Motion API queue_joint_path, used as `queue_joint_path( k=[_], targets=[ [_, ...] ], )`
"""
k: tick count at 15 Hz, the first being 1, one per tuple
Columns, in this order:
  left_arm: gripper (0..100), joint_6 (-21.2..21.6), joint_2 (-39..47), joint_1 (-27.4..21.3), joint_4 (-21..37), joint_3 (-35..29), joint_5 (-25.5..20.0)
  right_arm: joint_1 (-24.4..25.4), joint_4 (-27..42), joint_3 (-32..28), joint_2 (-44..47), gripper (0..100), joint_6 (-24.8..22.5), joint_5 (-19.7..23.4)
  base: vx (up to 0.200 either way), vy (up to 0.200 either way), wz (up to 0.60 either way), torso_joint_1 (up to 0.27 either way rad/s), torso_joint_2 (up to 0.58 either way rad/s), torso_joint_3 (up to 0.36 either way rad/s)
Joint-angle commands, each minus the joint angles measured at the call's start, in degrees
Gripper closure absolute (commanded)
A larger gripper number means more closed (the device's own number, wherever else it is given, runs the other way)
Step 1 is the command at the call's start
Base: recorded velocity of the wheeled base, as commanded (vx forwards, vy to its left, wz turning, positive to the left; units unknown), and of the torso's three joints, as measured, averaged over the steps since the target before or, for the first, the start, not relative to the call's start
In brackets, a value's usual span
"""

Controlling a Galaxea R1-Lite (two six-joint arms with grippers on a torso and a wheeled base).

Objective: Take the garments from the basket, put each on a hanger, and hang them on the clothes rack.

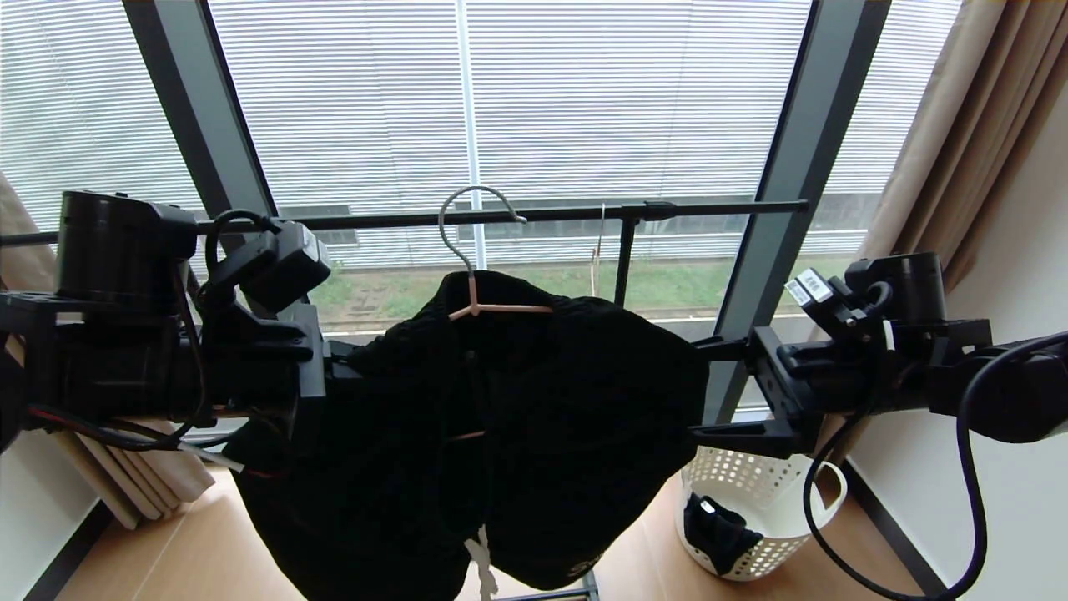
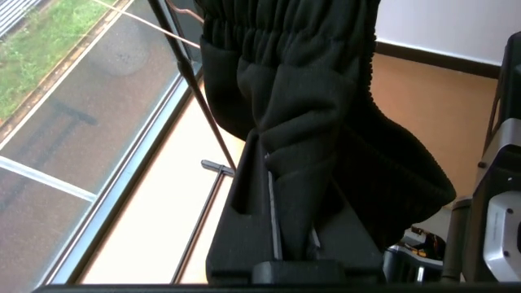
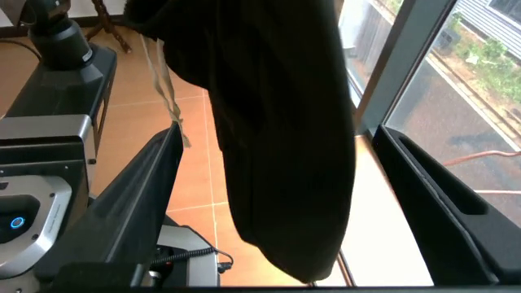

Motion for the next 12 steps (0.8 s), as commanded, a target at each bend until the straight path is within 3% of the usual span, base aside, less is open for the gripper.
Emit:
queue_joint_path(
  k=[1,6,12],
  targets=[
    [100,-0.23,-2.59,0.47,-0.08,0.76,0.0,-0.89,-0.03,-1.37,2.75,0,0.12,-0.03,0.0,0.0,0.0,0.0,0.0,0.0],
    [100,-0.67,-3.21,1.35,-0.08,1.38,0.0,-1.33,-0.12,-1.37,4.78,0,-0.14,0.23,0.0,0.0,0.0,0.0,0.0,0.0],
    [100,-3.49,-3.65,1.62,-0.08,1.73,0.0,-0.19,-5.83,0.3,9.35,0,-0.23,-0.47,0.0,0.0,0.0,0.0,0.0,0.0]
  ],
)
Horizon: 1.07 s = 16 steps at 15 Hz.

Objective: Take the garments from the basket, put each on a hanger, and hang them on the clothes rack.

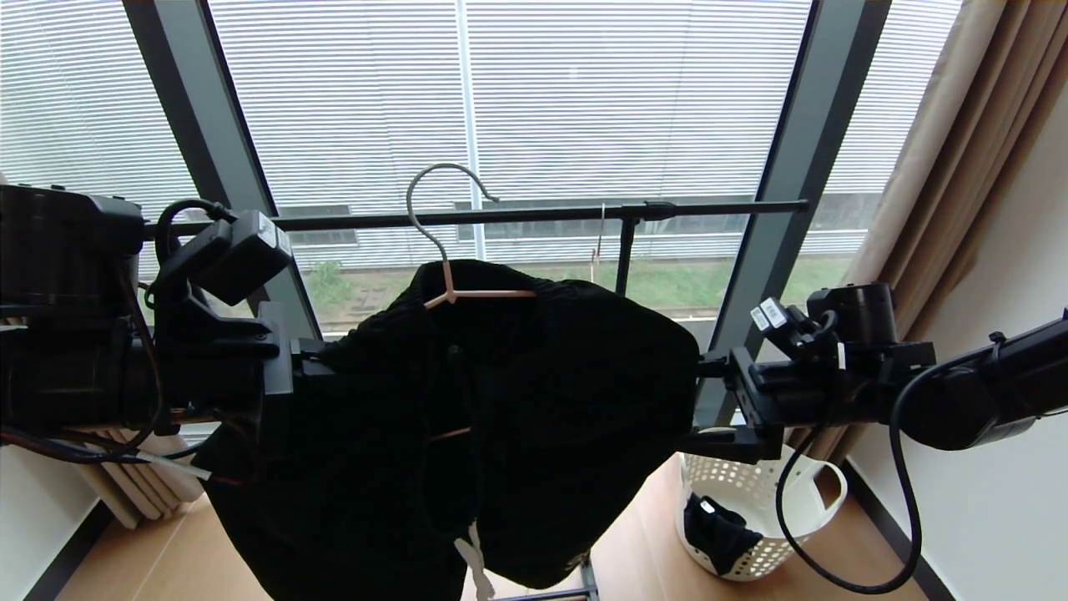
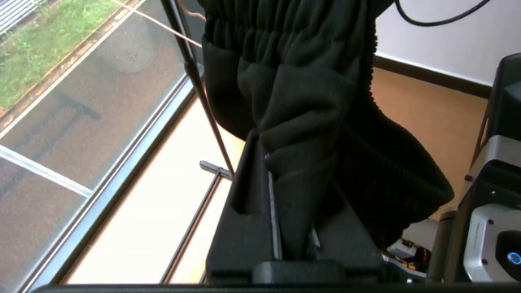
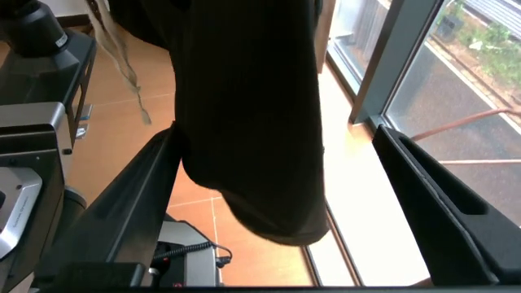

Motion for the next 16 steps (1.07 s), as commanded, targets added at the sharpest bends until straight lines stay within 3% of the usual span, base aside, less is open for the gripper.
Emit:
queue_joint_path(
  k=[1,5,6,16],
  targets=[
    [100,0.01,-0.07,-0.08,-0.03,0.14,0.02,0.31,-0.08,-0.01,1.36,0,0.05,-0.51,0.0,0.0,0.0,0.0,0.0,0.0],
    [100,0.01,-0.07,-0.08,-0.03,0.14,0.02,0.31,-0.08,0.08,1.63,0,-0.04,-0.86,0.0,0.0,0.0,0.0,0.0,0.0],
    [100,0.01,0.02,-0.08,-0.03,0.23,0.02,0.31,-0.08,0.08,1.63,100,-0.04,-0.86,0.0,0.0,0.0,0.0,0.0,0.0],
    [100,0.01,-0.24,1.15,-0.03,1.37,-0.06,-2.24,-0.16,-0.8,1.28,100,-0.12,-1.04,0.0,0.0,0.0,0.0,0.0,0.0]
  ],
)
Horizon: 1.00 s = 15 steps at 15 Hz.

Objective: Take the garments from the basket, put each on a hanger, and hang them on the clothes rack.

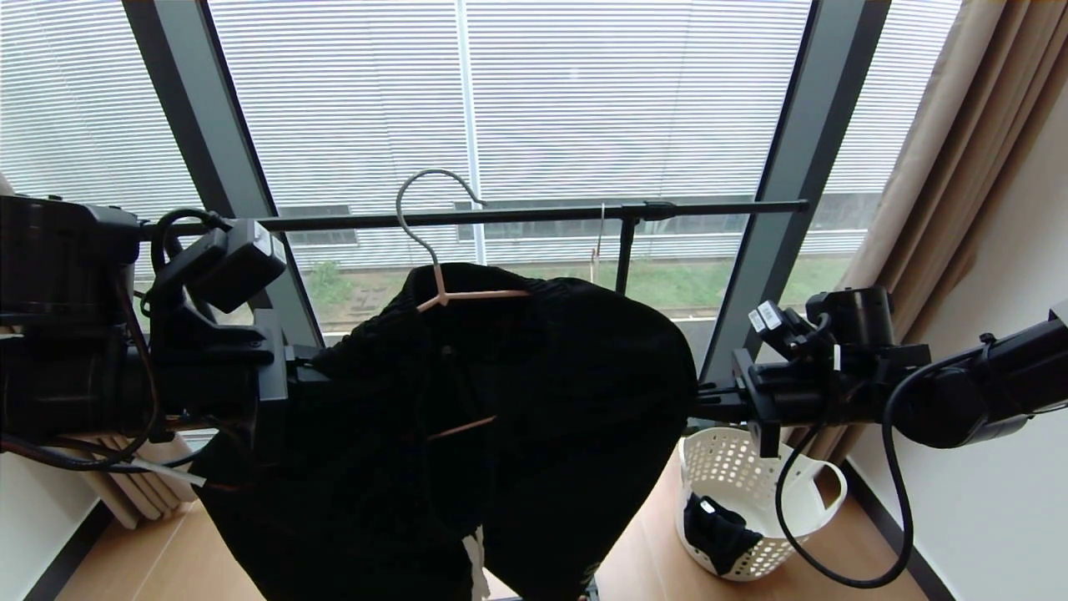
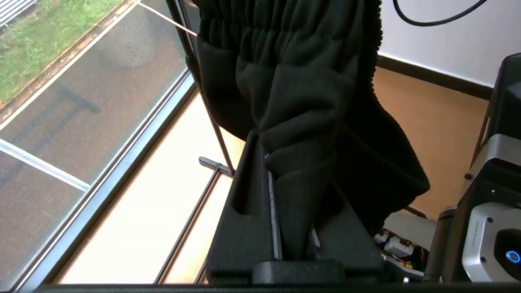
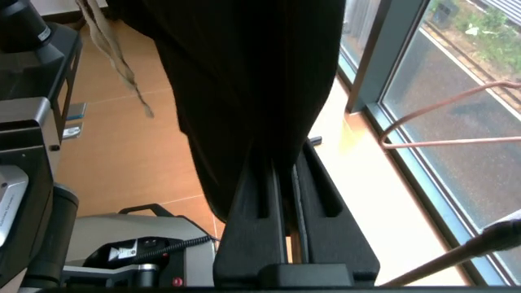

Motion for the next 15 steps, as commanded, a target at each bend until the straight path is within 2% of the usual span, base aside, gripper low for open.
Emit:
queue_joint_path(
  k=[1,13,15],
  targets=[
    [100,0.01,-0.09,0.64,0.05,0.1,0.02,-0.89,-0.58,-0.22,-0.1,100,-0.03,0.02,0.0,0.0,0.0,0.0,0.0,0.0],
    [100,0.01,-0.96,4.51,0.05,0.8,-0.07,-2.47,-2.34,-0.39,0.25,100,-0.03,0.02,0.0,0.0,0.0,0.0,0.0,0.0],
    [100,0.01,-0.96,5.03,0.05,0.8,-1.91,-2.47,-2.25,-0.3,0.25,100,-0.03,0.02,0.0,0.0,0.0,0.0,0.0,0.0]
  ],
)
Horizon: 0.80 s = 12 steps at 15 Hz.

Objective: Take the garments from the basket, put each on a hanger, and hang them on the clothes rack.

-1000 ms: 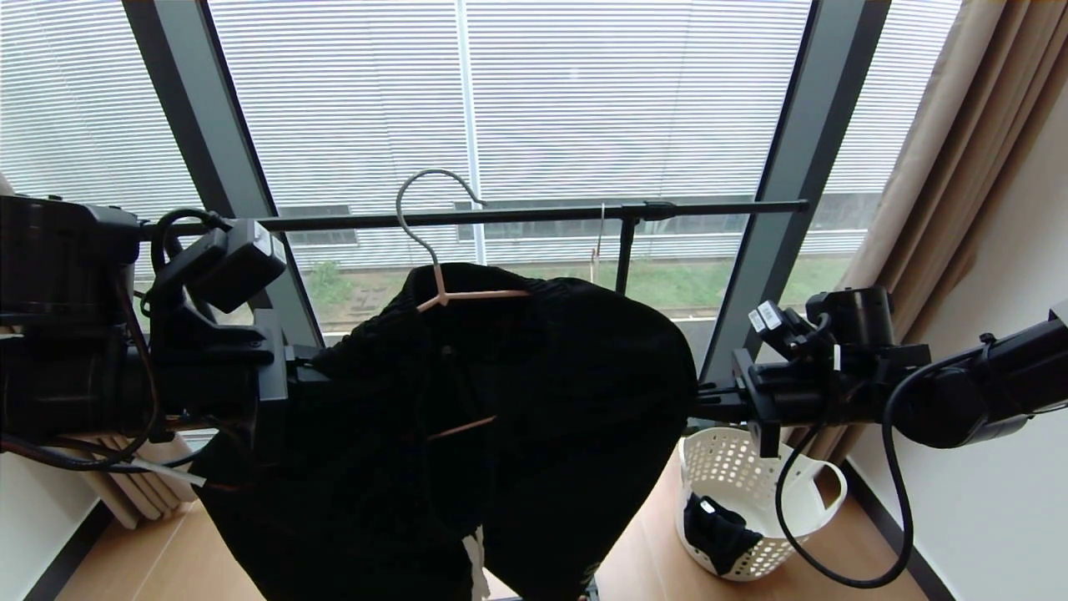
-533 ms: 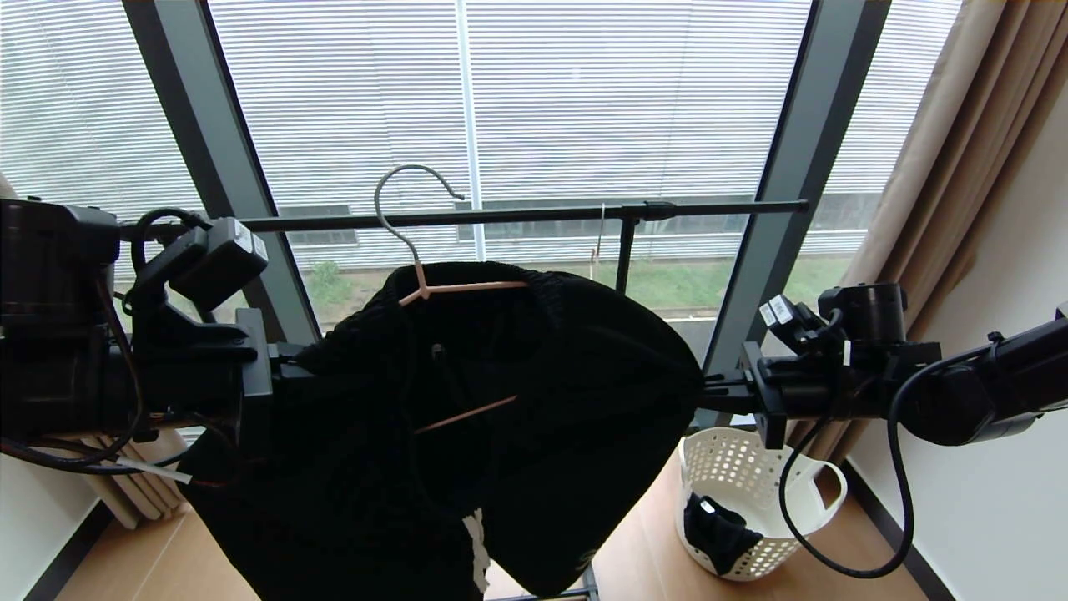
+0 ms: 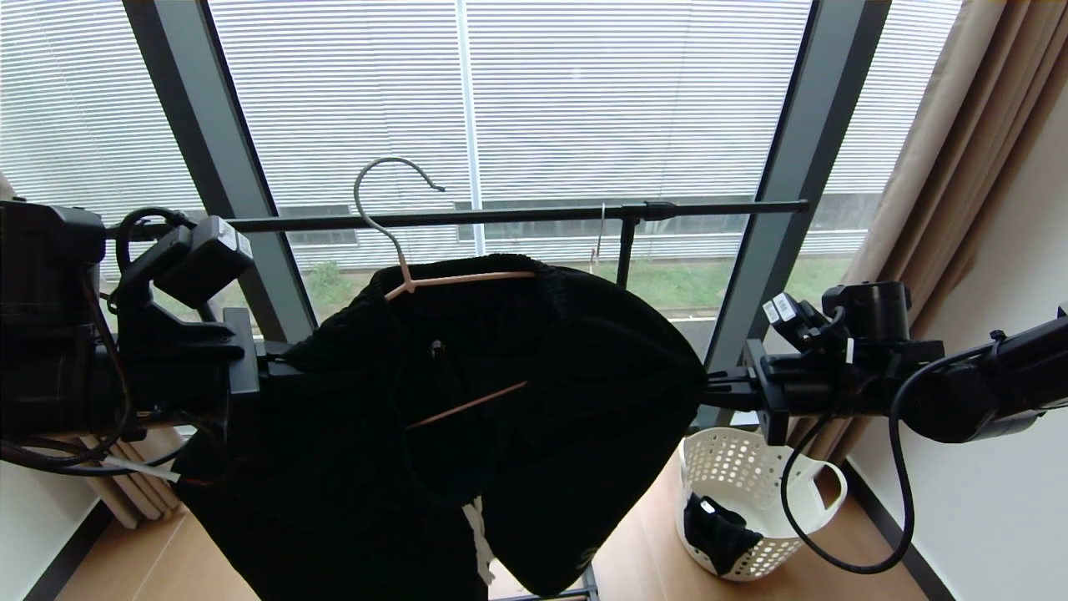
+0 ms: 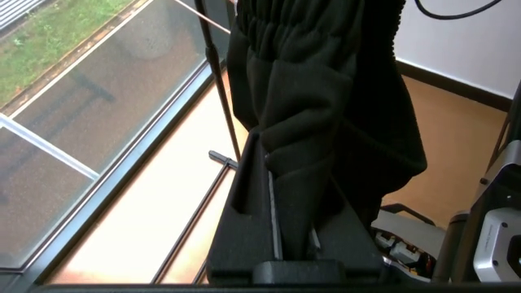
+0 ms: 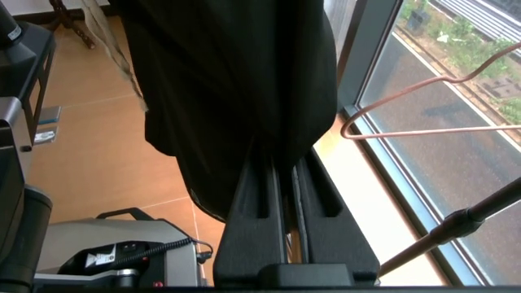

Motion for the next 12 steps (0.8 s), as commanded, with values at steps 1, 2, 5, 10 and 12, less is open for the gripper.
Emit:
queue_joint_path(
  k=[1,2,5,10,12],
  targets=[
    [100,0.01,-0.03,0.54,-0.01,0.01,-0.48,0.01,0.03,0.09,0.06,100,-0.01,-0.03,0.0,0.0,0.0,0.0,0.0,0.0],
    [100,0.01,-0.03,0.72,-0.01,0.1,-0.66,0.27,0.03,0.26,-0.03,100,0.07,-0.03,0.0,0.0,0.0,0.0,0.0,0.0],
    [100,0.01,0.15,0.72,-0.01,0.54,-0.66,0.8,0.56,0.44,-0.12,100,0.16,-0.47,0.0,0.0,0.0,0.0,0.0,0.0],
    [100,0.01,0.15,1.68,-0.01,0.71,-0.66,1.41,0.12,1.49,-0.56,0,-0.45,-2.14,0.0,0.0,0.0,0.0,0.0,0.0],
    [100,0.01,-0.11,3.18,-0.1,1.86,-0.75,1.32,0.03,1.84,-0.65,0,-3.0,-2.14,0.0,0.0,0.0,0.0,0.0,0.0]
  ],
)
